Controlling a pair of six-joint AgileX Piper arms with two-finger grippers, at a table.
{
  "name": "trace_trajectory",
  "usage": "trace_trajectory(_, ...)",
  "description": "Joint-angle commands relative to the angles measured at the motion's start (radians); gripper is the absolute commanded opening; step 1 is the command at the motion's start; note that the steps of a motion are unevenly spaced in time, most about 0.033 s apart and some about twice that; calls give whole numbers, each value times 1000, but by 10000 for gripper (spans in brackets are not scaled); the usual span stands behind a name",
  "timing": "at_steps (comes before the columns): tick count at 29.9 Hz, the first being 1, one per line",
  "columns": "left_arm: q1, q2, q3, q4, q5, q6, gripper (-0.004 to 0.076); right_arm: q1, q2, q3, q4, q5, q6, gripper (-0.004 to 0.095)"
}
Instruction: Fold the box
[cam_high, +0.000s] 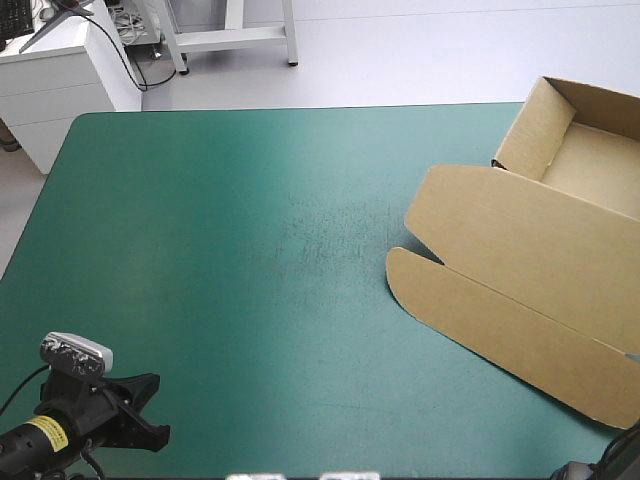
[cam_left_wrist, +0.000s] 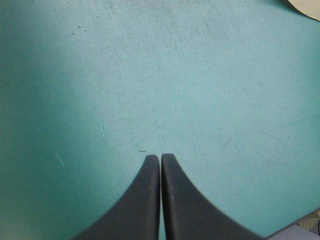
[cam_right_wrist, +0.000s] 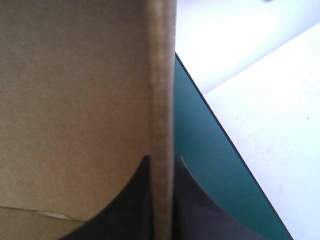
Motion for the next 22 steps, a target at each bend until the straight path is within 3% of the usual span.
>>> trace_trajectory(1,1,8,-24,-17,-61,2,-8,-9,-32,-29,5,-47,-7,-19)
trace_trajectory(7,1,8,-24,-17,-53,2,-8,-10,14,-29,-5,-15,18,-2)
trace_trajectory(10,1,8,-24,-15,-53,2,-8,-10,21,-29,-2,-5,8,92)
trace_trajectory(12,1,8,-24,-15,-53,2,-8,-10,21,-29,2,-5,-2,208)
trace_trajectory(16,1,8,-24,-15,-53,2,-8,-10,16,-29,6,16,-4,591)
trace_trajectory(19,1,8,-24,-15,-53,2,-8,-10,2,-29,6,24,-4,826)
trace_trajectory(22,1,8,-24,-15,-53,2,-8,-10,-36,-29,9,24,-4,911)
